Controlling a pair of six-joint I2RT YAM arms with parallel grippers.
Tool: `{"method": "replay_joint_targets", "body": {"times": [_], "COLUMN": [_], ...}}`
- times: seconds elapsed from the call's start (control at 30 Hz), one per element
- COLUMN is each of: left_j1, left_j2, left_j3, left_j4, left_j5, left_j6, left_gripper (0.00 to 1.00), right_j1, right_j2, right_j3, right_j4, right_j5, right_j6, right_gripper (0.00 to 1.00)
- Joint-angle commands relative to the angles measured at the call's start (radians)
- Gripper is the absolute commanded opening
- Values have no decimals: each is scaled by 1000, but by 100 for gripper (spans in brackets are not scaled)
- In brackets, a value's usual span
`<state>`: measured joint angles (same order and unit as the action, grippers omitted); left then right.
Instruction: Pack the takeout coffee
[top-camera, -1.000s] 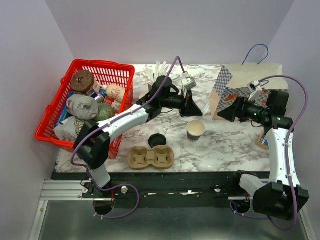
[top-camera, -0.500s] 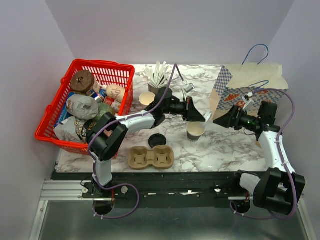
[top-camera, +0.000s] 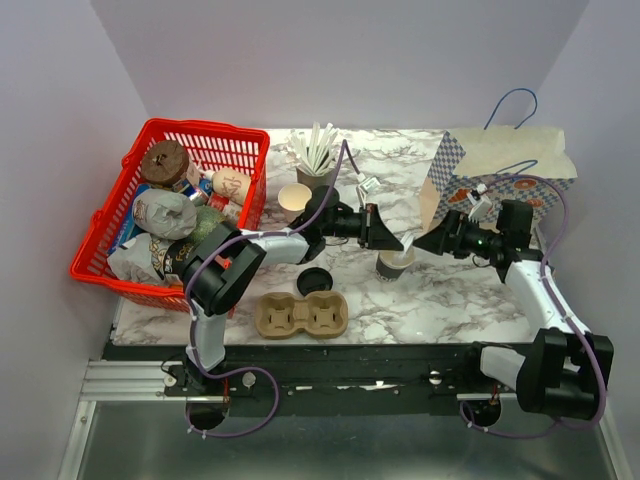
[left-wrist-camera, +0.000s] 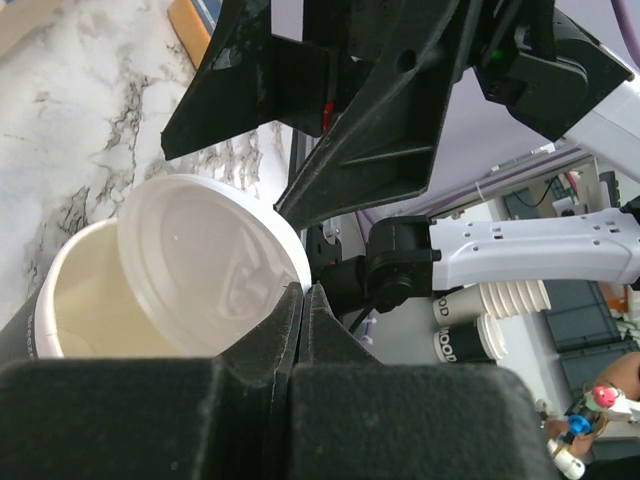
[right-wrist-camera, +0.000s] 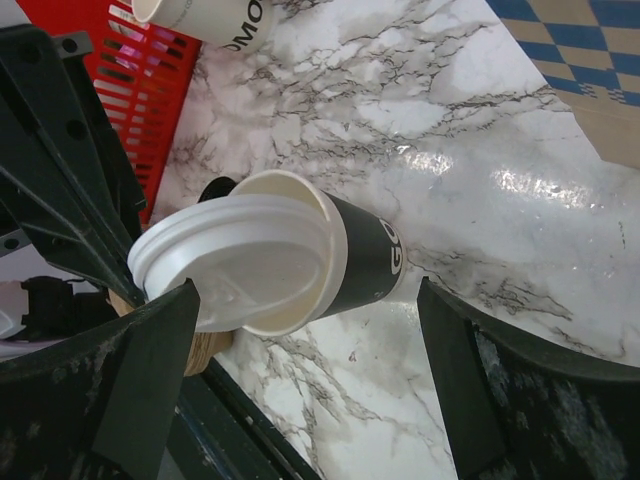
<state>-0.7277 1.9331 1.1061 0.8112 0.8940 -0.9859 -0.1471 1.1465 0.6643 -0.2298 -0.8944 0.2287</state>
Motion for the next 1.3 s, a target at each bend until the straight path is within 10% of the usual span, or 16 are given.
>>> {"method": "replay_joint_targets", "body": {"times": [0.0,0.23,0.6,1.27], "left_j1": [13,22,31,36], "left_j2": [17,6,-40,-115], "left_j3": [-25,-43,-66,-31], "left_j4": [97,103,23,-354], "left_j5": [-13,-21,-41,-132], "left_j6": [-46,-54,0,228], "left_gripper": [0,5,45,47], "right_j1": [33,60,119,136], "right_j2": [12,19,48,68], "right_j3": [-9,-11,8,11], "right_j4": [60,66,72,86], "right_j5": [58,83,135,147], "right_j6": [26,40,55,69], "right_gripper": [99,98,98,98]}}
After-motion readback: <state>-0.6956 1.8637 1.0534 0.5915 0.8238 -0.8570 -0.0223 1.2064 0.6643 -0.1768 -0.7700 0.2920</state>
